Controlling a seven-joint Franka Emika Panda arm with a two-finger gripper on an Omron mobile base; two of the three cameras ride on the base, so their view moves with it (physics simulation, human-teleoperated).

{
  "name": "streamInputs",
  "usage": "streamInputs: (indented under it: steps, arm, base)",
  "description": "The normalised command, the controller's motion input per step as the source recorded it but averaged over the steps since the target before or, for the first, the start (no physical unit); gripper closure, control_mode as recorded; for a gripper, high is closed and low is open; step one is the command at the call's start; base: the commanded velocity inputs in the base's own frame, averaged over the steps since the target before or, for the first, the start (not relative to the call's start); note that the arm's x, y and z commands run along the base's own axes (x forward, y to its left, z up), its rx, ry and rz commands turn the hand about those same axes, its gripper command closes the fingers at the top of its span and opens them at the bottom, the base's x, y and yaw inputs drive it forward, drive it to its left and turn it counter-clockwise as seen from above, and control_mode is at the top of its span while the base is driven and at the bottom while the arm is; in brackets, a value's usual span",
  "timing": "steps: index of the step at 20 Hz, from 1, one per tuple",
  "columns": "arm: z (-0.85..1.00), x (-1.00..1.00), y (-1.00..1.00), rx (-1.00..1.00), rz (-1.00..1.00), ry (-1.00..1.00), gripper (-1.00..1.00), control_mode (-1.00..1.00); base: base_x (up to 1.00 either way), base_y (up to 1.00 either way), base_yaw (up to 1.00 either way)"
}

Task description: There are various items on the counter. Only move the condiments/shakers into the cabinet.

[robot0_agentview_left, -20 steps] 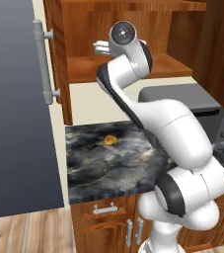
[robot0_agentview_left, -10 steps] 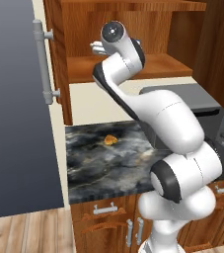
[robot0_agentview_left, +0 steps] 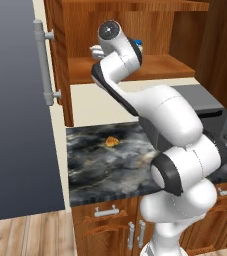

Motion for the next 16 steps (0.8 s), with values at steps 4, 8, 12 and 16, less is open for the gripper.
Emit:
streamInputs:
  steps: [4, 8, 12, 16]
  arm:
    - [0.0, 0.1, 0.0, 0.0, 0.0, 0.01, 1.0, -1.0]
    - [0.0, 0.0, 0.0, 0.0, 0.0, 0.0, 1.0, -1.0]
    - [0.0, 0.03, 0.0, 0.0, 0.0, 0.0, 1.0, -1.0]
    - [-0.01, 0.06, -0.03, 0.0, 0.0, -0.03, 1.0, -1.0]
  base:
    - [0.0, 0.0, 0.0]
    - [0.0, 0.0, 0.0]
    - [0.0, 0.0, 0.0]
    - [0.0, 0.0, 0.0]
